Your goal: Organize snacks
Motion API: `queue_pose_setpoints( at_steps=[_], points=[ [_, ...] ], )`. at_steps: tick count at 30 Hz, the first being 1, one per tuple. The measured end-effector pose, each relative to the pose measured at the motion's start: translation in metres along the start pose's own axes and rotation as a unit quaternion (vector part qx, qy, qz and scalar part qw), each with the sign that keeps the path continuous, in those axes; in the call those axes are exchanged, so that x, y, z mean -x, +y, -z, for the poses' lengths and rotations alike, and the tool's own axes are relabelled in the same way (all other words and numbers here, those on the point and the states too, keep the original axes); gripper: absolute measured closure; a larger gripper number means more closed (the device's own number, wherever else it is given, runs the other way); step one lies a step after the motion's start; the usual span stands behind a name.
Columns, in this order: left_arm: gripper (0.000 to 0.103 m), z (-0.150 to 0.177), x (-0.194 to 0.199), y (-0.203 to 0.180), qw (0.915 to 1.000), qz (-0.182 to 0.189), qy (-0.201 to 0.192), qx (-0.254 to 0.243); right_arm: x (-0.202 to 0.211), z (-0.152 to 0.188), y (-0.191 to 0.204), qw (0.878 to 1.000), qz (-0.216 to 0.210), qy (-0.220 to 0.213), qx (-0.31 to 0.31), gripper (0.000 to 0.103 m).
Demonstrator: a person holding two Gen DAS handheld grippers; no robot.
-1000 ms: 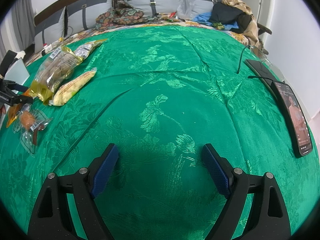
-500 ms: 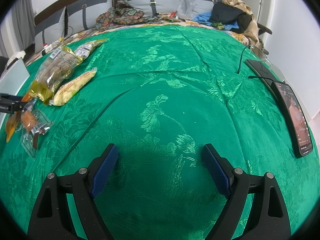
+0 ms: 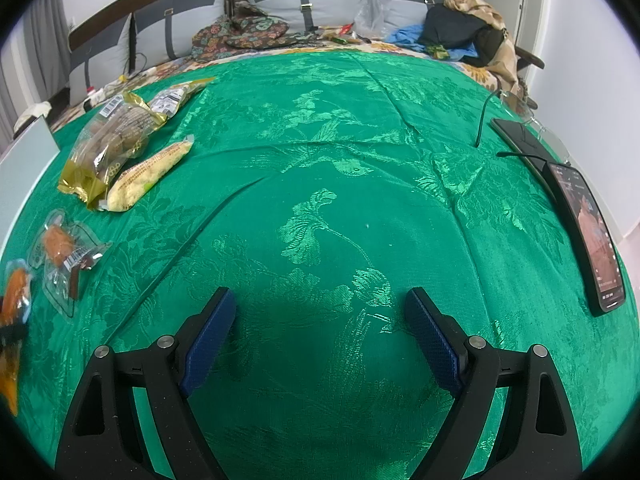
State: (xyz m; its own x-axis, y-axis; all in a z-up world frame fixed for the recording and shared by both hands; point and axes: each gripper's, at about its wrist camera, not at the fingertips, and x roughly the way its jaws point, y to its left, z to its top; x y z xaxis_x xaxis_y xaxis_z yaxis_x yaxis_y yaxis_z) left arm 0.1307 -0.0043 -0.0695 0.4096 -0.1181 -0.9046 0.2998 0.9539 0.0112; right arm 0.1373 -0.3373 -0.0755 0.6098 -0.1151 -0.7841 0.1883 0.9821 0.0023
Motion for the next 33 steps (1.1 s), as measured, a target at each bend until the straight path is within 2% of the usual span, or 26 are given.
queue_pose_setpoints(
  at_steps=[1,4,7,9,11,13,15,17,18,19,20,21,23,25,26,27,28,29,30,31,33],
  points=[
    [0.001,0.001,-0.002,0.004,1.0,-0.002,0.0,0.004,0.0,0.0,-0.001,1.0,0.0,0.0,0.0,0.014],
    [0.0,-0.002,-0.008,0.014,0.9997,0.009,-0.021,0.008,0.0,0.0,-0.001,1.0,0.0,0.0,0.0,0.014],
    [0.001,-0.011,-0.012,0.013,0.9998,0.01,-0.017,0.007,0.0,0.0,-0.001,1.0,0.0,0.0,0.0,0.014],
    [0.015,-0.012,-0.006,0.008,0.9997,0.017,-0.018,-0.001,0.0,0.0,0.0,1.0,0.001,0.0,0.001,0.014],
    [0.041,-0.013,0.001,0.003,0.9993,0.029,-0.018,-0.017,0.0,0.001,0.001,1.0,0.001,0.001,0.002,0.012],
    [0.047,-0.011,0.004,0.005,0.9993,0.032,-0.016,-0.013,-0.002,-0.001,0.004,1.0,-0.007,0.007,0.01,0.011],
    [0.051,-0.004,0.008,0.013,0.999,0.037,-0.022,0.014,-0.002,-0.013,0.015,0.997,-0.05,0.048,0.04,0.014],
    [0.053,0.006,0.015,0.024,0.9966,0.055,-0.029,0.055,0.012,-0.025,0.04,0.986,-0.142,0.053,0.073,0.014],
    [0.053,0.012,0.018,0.028,0.995,0.063,-0.032,0.071,0.02,-0.03,0.056,0.979,-0.171,0.049,0.099,0.014],
    [0.054,0.018,0.021,0.032,0.9933,0.07,-0.035,0.085,0.029,-0.037,0.087,0.966,-0.203,0.048,0.152,0.013],
    [0.054,0.023,0.024,0.034,0.9924,0.073,-0.038,0.092,0.032,-0.04,0.106,0.958,-0.215,0.052,0.183,0.013],
    [0.054,0.029,0.026,0.037,0.9913,0.076,-0.04,0.1,0.031,-0.044,0.135,0.945,-0.224,0.062,0.229,0.013],
    [0.054,0.037,0.03,0.04,0.9894,0.084,-0.04,0.112,0.019,-0.048,0.178,0.93,-0.211,0.075,0.293,0.015],
    [0.054,0.046,0.037,0.042,0.9878,0.091,-0.043,0.119,-0.003,-0.052,0.205,0.923,-0.181,0.095,0.325,0.015],
    [0.054,0.05,0.04,0.044,0.9873,0.093,-0.045,0.121,-0.017,-0.054,0.215,0.922,-0.171,0.119,0.328,0.016],
    [0.054,0.053,0.043,0.046,0.9866,0.095,-0.048,0.123,-0.027,-0.054,0.22,0.92,-0.17,0.142,0.324,0.02],
    [0.054,0.056,0.046,0.048,0.9856,0.099,-0.053,0.126,-0.036,-0.053,0.224,0.919,-0.159,0.164,0.322,0.038],
    [0.054,0.059,0.05,0.051,0.9843,0.104,-0.06,0.13,-0.032,-0.055,0.223,0.923,-0.15,0.156,0.319,0.054],
    [0.054,0.061,0.053,0.053,0.9831,0.107,-0.065,0.134,-0.029,-0.058,0.219,0.928,-0.15,0.158,0.302,0.055],
    [0.054,0.061,0.056,0.055,0.9818,0.111,-0.068,0.138,-0.026,-0.062,0.209,0.933,-0.167,0.175,0.264,0.057],
    [0.054,0.064,0.061,0.058,0.9791,0.119,-0.075,0.147,-0.015,-0.066,0.191,0.942,-0.182,0.176,0.218,0.058]
  ],
)
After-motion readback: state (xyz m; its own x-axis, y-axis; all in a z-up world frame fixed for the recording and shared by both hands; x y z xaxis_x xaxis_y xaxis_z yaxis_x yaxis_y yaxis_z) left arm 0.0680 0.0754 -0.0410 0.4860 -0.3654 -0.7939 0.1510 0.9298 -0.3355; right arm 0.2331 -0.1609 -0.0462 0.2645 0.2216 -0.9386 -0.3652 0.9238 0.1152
